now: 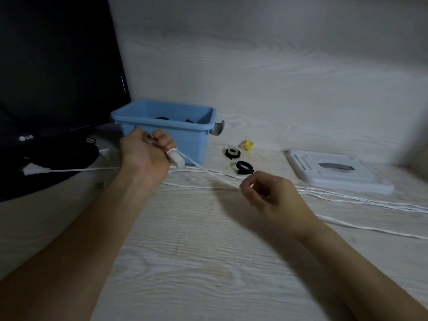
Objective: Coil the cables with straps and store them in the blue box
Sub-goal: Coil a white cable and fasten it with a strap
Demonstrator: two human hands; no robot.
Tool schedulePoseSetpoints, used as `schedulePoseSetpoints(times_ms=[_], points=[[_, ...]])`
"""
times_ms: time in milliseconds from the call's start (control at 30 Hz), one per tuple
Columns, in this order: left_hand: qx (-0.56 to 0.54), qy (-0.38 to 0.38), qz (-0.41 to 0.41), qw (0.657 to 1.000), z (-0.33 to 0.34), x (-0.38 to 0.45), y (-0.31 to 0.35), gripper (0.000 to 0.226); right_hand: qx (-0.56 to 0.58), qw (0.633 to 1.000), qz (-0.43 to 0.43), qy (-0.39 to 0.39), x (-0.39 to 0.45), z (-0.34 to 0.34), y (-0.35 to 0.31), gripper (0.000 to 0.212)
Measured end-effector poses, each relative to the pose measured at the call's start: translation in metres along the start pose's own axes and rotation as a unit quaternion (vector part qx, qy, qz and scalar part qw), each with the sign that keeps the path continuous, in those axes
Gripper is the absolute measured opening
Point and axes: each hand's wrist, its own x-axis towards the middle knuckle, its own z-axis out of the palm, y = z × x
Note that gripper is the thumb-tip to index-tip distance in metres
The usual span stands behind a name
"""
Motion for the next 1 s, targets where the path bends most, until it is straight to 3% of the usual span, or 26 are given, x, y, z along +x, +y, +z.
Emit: schedulePoseSetpoints(times_ms=[167,267,333,433,533,733,800,933,1000], points=[[0.040,-0.001,0.009,0.999,0.004,-0.007,-0.010,0.044,-0.023,0.990,-0.038,-0.137,-0.004,0.009,-0.002,0.003],[0.140,-0.011,0.041,0.989,0.005,-0.012,-0.022,0.034,0.017,0.984,-0.023,-0.174,-0.007,0.016,-0.007,0.003],[0.236,-0.040,0.104,0.965,0.006,-0.015,-0.031,0.017,0.042,0.984,-0.026,-0.170,-0.009,0.016,-0.011,0.006],[0.373,-0.119,0.162,0.906,0.004,-0.024,-0.035,0.019,0.082,0.985,-0.023,-0.150,-0.009,0.010,-0.015,0.004],[0.428,-0.180,0.130,0.876,0.002,-0.031,-0.037,0.019,0.129,0.981,-0.019,-0.145,-0.010,0.006,-0.019,0.013],[0.405,-0.226,0.029,0.886,0.001,-0.043,-0.053,0.011,0.147,0.974,-0.028,-0.168,-0.011,0.007,-0.025,0.016],[0.452,-0.242,0.024,0.858,-0.001,-0.044,-0.055,0.013,0.144,0.977,-0.028,-0.153,-0.011,0.008,-0.026,0.021],[0.608,-0.303,-0.029,0.733,-0.005,-0.049,-0.053,0.012,0.128,0.991,-0.038,-0.020,-0.006,0.006,-0.028,0.029],[0.592,-0.332,-0.086,0.729,-0.004,-0.052,-0.053,0.029,0.123,0.991,-0.034,0.048,-0.003,0.002,-0.026,0.030]])
